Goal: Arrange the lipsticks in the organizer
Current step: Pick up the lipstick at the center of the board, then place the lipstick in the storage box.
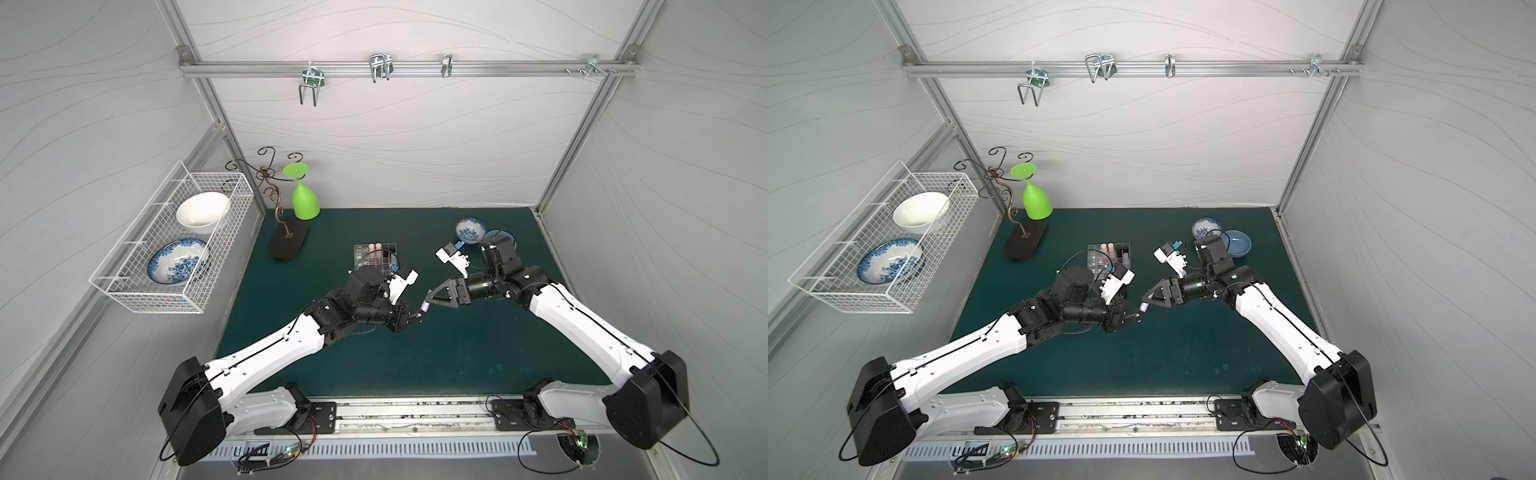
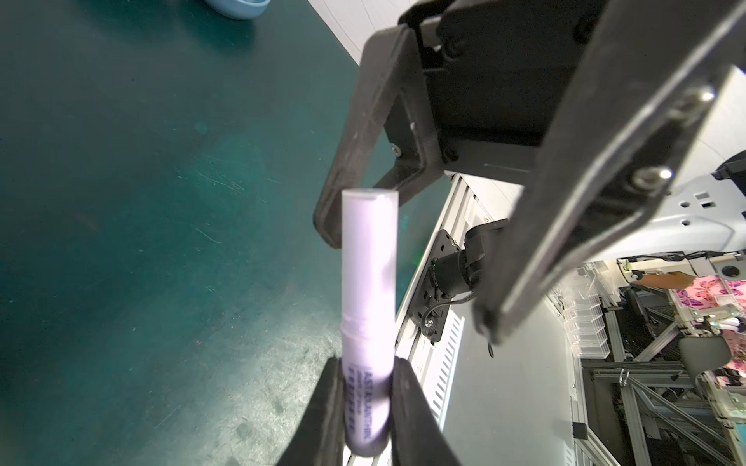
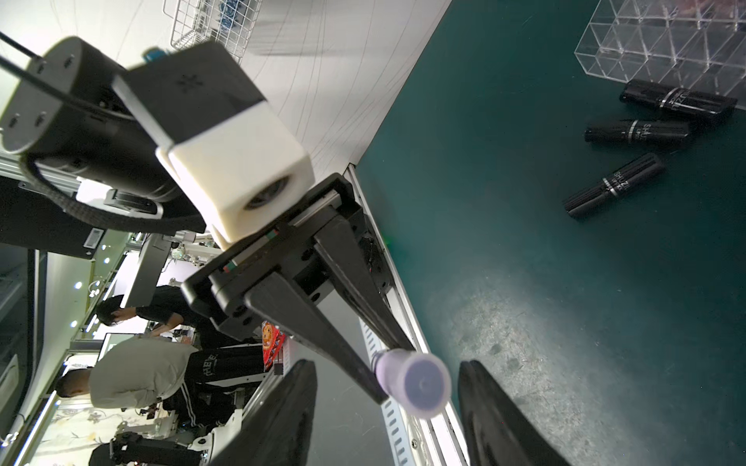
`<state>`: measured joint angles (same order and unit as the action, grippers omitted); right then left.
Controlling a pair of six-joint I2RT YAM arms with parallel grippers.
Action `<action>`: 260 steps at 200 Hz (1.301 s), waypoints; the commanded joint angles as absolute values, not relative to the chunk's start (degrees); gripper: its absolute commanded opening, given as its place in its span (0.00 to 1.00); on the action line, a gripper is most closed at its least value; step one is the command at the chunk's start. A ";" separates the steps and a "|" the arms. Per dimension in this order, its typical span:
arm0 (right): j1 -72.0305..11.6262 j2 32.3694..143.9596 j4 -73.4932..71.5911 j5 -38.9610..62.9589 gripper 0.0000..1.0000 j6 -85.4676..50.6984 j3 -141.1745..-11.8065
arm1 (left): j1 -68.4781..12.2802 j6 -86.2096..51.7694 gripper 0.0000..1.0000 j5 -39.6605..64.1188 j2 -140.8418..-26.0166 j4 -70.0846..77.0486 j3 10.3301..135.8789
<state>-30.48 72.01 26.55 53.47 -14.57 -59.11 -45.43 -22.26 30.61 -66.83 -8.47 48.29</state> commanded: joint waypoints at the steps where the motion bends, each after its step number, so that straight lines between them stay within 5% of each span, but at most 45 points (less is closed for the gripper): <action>1: -30.64 72.42 27.07 54.66 0.50 -13.81 -61.40 | -45.38 -22.18 0.09 32.17 -65.35 -5.56 48.79; 82: -30.64 72.73 25.65 54.94 0.18 -14.93 -61.52 | -45.38 -21.45 0.13 31.23 -64.54 -6.78 48.96; 92: -30.67 72.75 25.59 54.29 0.16 -15.00 -61.69 | -45.41 -20.94 0.20 30.38 -64.32 -7.58 49.04; 113: -30.76 72.52 25.03 50.91 0.15 -15.38 -62.17 | -45.40 -19.43 0.53 23.53 -62.86 -11.27 49.45; 140: -32.12 74.04 24.74 41.61 0.15 -14.57 -64.14 | -45.31 -19.29 0.67 8.52 -58.83 -14.14 47.75; 190: -38.30 82.35 19.38 20.58 0.15 -11.63 -70.12 | -43.70 -21.89 0.61 -11.76 -52.38 -14.34 41.22; 260: -41.76 99.76 8.98 5.78 0.16 -5.62 -80.63 | -37.46 -23.91 0.56 -11.31 -51.09 -9.13 34.42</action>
